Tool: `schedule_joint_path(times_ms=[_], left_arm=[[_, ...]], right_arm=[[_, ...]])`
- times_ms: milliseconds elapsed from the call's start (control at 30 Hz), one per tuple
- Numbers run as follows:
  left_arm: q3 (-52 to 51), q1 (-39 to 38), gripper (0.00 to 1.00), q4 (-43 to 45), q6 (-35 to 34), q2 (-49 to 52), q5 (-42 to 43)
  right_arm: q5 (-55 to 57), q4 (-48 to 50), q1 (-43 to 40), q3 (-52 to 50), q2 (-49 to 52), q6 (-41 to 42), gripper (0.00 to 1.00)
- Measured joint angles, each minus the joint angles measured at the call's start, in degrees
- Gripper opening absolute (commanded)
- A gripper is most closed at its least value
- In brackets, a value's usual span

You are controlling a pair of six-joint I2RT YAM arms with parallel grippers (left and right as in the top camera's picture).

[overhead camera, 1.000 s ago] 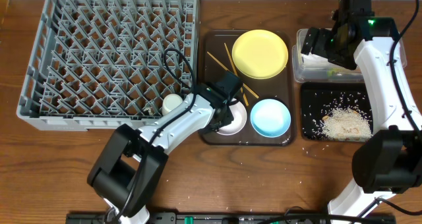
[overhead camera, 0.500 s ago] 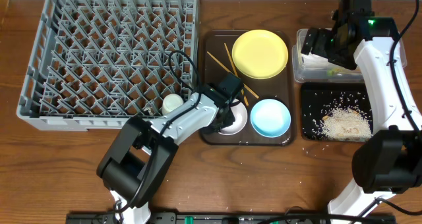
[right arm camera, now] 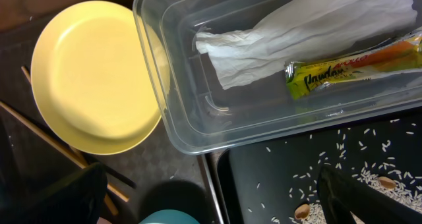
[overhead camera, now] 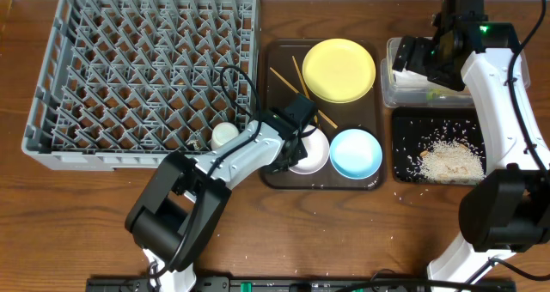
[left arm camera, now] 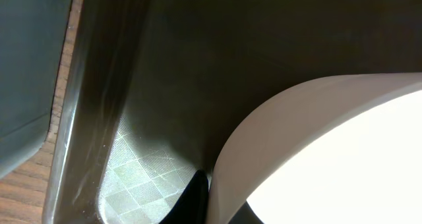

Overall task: Sort waste into correct bins and load items into the dishwasher
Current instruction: 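Tighten the left gripper on the pink bowl rim and lift it, then carry the pink bowl left and set it into the dish rack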

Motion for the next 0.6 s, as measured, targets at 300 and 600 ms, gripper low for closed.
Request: schedule_joint_path(times_ms=[300, 600], left_arm=[[-0.4, 0.0, 0.07, -0.1, 6.0, -6.1, -2.3], [-0.4, 0.0, 0.07, -0.2, 12.8, -16.2, -14.2]], right_arm=[[0.0, 0.0, 0.0, 0.0, 0.0, 0.0, 0.99], [0.0, 0.0, 0.0, 0.0, 0.0, 0.0, 0.99]])
